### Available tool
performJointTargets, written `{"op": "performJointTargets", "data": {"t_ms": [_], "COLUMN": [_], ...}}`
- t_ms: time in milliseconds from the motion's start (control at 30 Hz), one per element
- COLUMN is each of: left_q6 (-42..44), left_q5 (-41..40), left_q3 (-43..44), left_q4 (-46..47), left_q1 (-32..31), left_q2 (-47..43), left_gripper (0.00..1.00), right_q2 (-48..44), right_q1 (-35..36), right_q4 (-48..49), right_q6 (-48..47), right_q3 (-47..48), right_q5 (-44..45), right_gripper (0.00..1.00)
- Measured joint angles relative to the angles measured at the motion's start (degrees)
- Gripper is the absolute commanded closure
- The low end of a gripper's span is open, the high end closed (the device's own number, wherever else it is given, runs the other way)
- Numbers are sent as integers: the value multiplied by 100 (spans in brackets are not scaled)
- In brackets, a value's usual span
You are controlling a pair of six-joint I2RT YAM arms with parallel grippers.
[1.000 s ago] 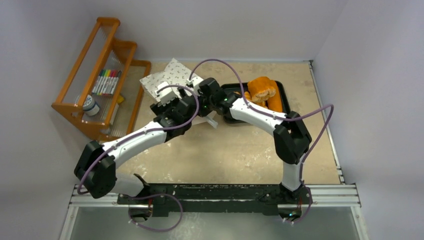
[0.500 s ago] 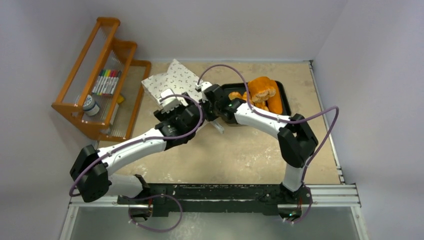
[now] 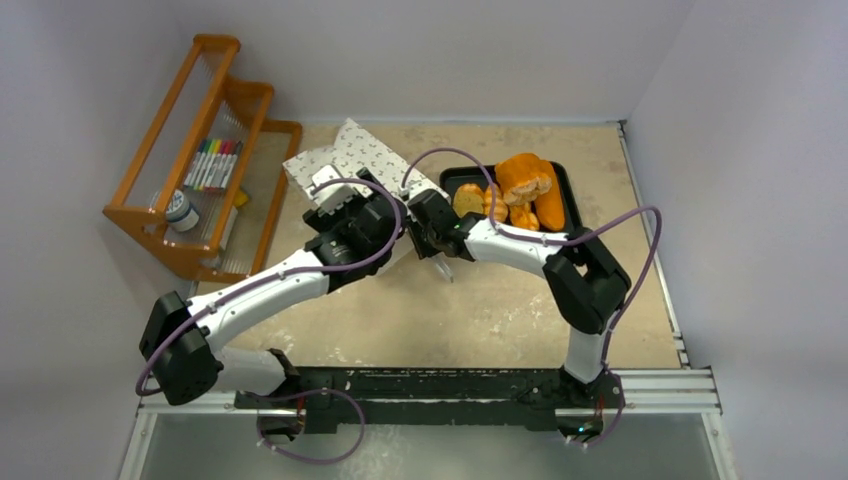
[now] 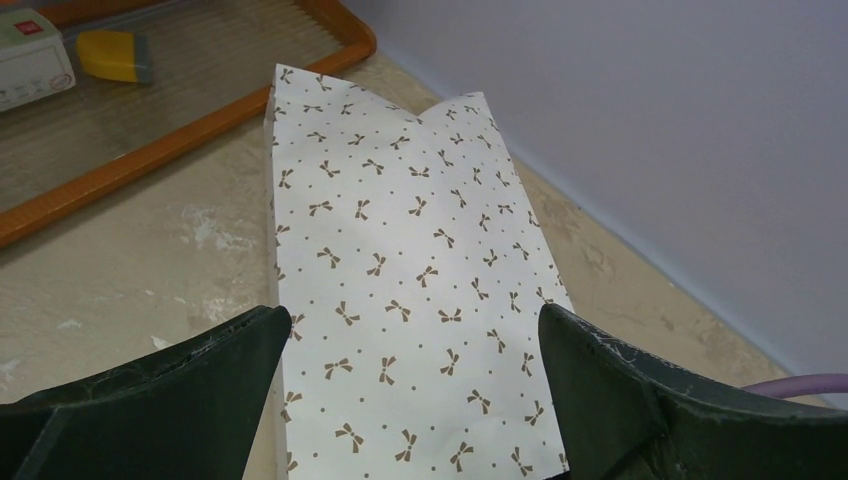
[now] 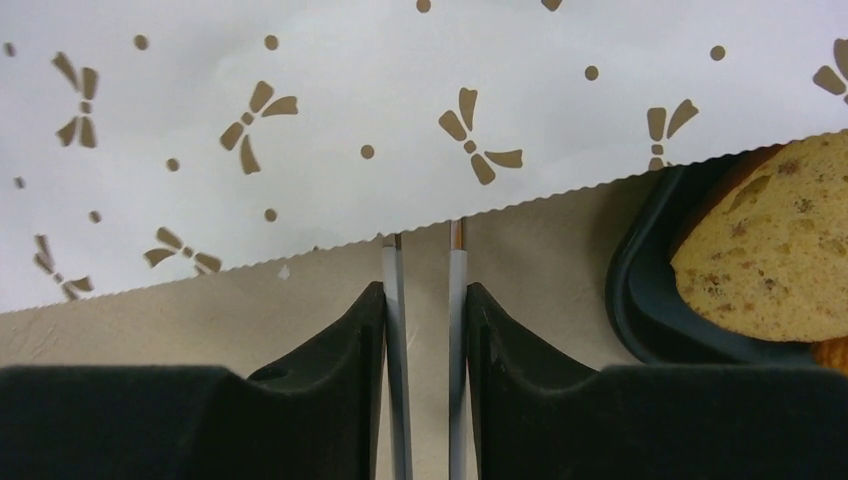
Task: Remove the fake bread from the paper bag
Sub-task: Place the clamp on the paper bag.
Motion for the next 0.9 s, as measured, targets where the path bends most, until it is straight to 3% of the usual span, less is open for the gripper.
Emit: {"op": "performJointTargets", "data": {"t_ms": [600, 900], "left_q6": [-4, -9], "left_q5": [153, 245], "left_q3": [0, 15], "left_q4": [2, 20], "left_q1": [227, 282], "left_q2": [4, 92], "left_gripper": [0, 0], "right_q2": [201, 201], "right_q1": [2, 2], "right_q4": [380, 748], "right_q6": [114, 96], "right_q3": [-160, -313], "right_q5": [37, -109], "right_gripper": [47, 46]}}
